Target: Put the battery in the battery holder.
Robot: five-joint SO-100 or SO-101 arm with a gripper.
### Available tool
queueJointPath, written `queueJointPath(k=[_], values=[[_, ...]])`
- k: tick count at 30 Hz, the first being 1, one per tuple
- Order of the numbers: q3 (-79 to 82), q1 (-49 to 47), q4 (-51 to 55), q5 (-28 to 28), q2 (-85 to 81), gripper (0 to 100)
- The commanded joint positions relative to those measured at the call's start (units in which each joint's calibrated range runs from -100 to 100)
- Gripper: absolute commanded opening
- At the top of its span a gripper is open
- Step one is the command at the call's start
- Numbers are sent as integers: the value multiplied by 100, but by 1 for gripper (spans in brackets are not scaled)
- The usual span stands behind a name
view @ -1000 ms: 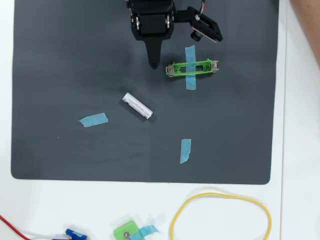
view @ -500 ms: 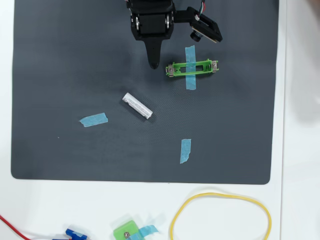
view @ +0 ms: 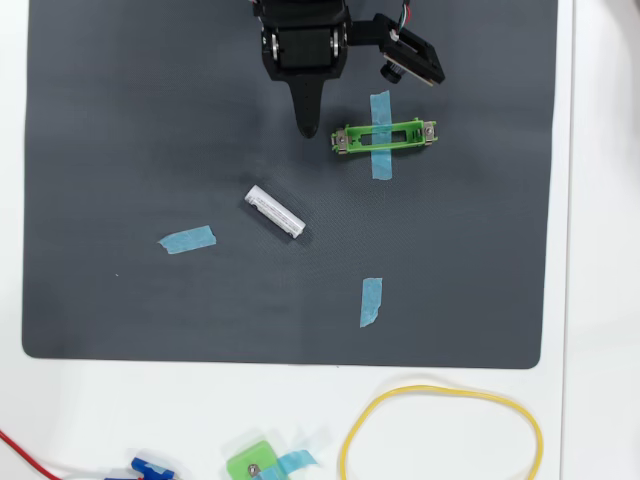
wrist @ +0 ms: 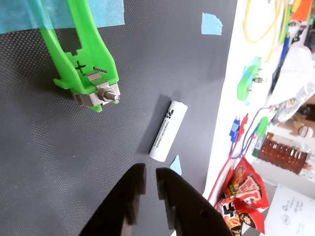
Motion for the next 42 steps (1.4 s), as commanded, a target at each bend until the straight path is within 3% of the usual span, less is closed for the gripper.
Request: queueJointPath(k=[1,27,36,42], values=[[36,59,-10,-11,-51,0],[-624,59,69,-16,52,0],[-2810,142,191,-32,2474,0],[-4246,142,550,-1023,4120,0]])
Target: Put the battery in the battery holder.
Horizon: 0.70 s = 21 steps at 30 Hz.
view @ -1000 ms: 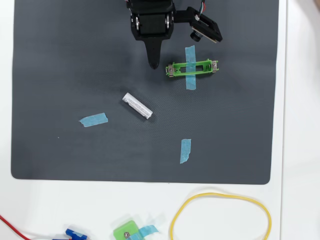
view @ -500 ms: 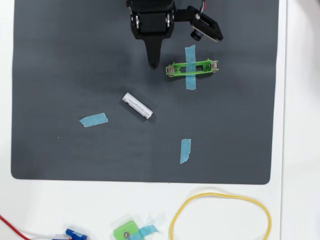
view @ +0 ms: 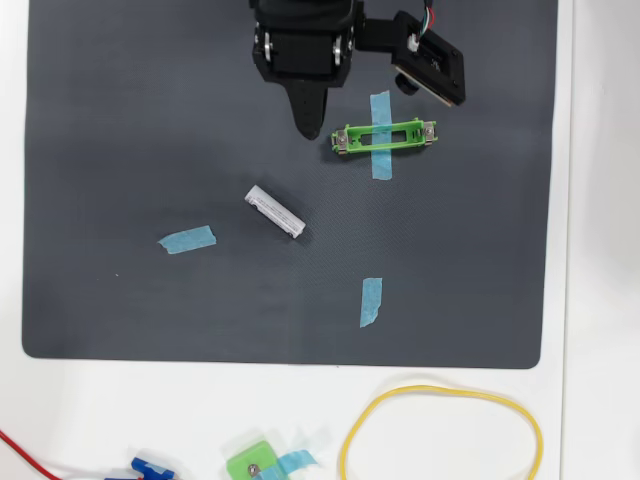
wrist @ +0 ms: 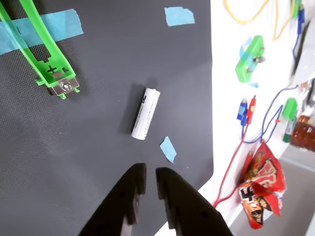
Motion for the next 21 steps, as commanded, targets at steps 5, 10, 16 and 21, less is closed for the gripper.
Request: queueJointPath(k=[5,10,16,21], values=[[-1557,118,-36,-1277,2284,0],[-1927,284,-701,-1648,3376,0],[-2157,139,-1391,-1204,4178,0],[-2394,97,-1461,-964,4579,0]])
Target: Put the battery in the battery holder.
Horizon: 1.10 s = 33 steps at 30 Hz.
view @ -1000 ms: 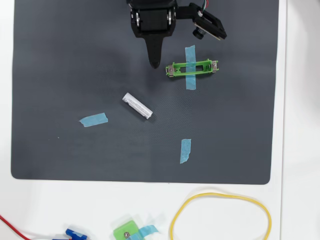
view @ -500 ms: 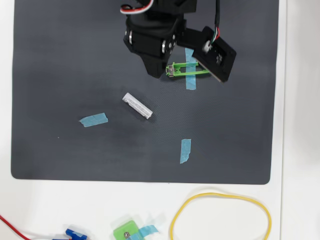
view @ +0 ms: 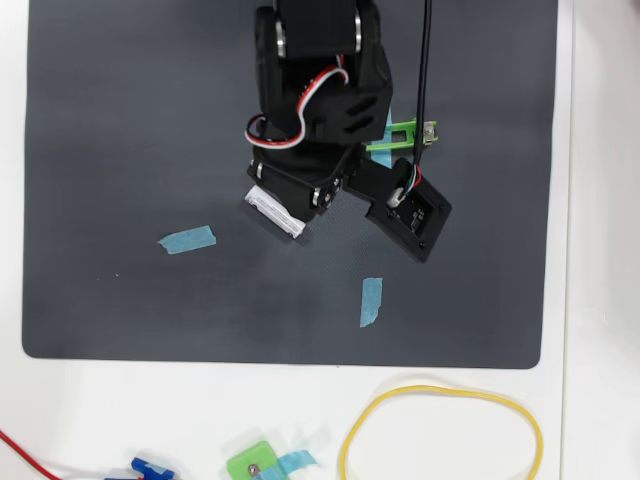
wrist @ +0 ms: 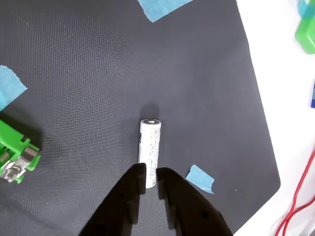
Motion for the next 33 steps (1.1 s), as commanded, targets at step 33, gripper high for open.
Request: queueJointPath(k=[33], values=[[-256,326,-922,233,693,0]])
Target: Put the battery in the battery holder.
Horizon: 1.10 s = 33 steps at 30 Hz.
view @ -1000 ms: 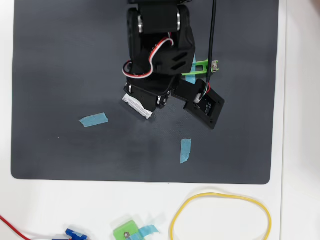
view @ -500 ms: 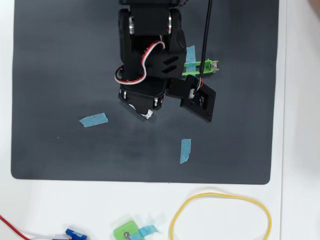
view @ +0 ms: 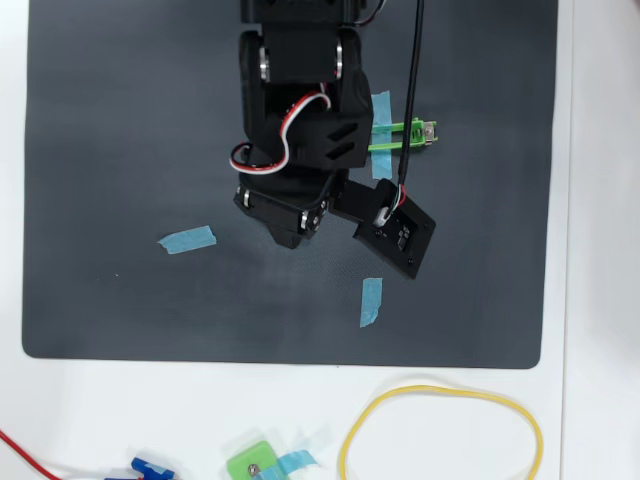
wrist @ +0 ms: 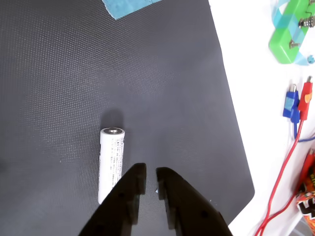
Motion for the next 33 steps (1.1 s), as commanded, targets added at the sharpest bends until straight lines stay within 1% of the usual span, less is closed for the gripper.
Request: queueJointPath(k=[1,5,16,17,20,21,27,33], values=[[-305,-1,-69,-223,406,0],[-437,-22,-60,-197,696,0],[-446,9,-69,-187,789,0],[-446,9,-69,-187,798,1],[-437,9,-69,-197,798,14],[-428,9,-69,-197,798,16],[-358,9,-52,-228,815,17],[-437,30,-52,-228,1446,17]])
